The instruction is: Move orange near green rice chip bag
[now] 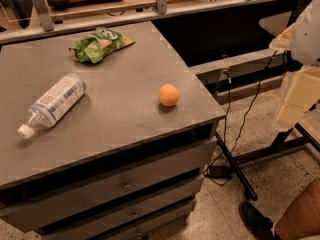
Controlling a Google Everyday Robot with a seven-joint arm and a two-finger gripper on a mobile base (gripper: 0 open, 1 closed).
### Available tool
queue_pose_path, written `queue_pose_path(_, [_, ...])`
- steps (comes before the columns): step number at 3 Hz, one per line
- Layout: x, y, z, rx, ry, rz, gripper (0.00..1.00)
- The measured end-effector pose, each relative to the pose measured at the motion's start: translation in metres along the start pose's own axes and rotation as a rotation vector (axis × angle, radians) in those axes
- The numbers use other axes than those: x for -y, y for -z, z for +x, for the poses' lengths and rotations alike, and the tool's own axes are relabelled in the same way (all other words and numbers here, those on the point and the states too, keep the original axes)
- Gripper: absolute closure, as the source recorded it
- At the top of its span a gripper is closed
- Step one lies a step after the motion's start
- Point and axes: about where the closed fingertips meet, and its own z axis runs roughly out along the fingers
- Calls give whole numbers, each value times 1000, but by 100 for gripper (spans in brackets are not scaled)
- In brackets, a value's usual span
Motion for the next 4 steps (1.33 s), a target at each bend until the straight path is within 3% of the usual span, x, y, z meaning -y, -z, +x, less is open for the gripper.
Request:
queue_pose_path(1, [0, 0, 0, 0, 0, 0, 0])
queue_pose_path(2, [2, -16, -12, 141, -35, -27, 0])
queue_pose_path(3, [11, -58, -30, 367, -81, -47, 0])
queue_pose_path(4, [18, -88, -69, 582, -115, -80, 0])
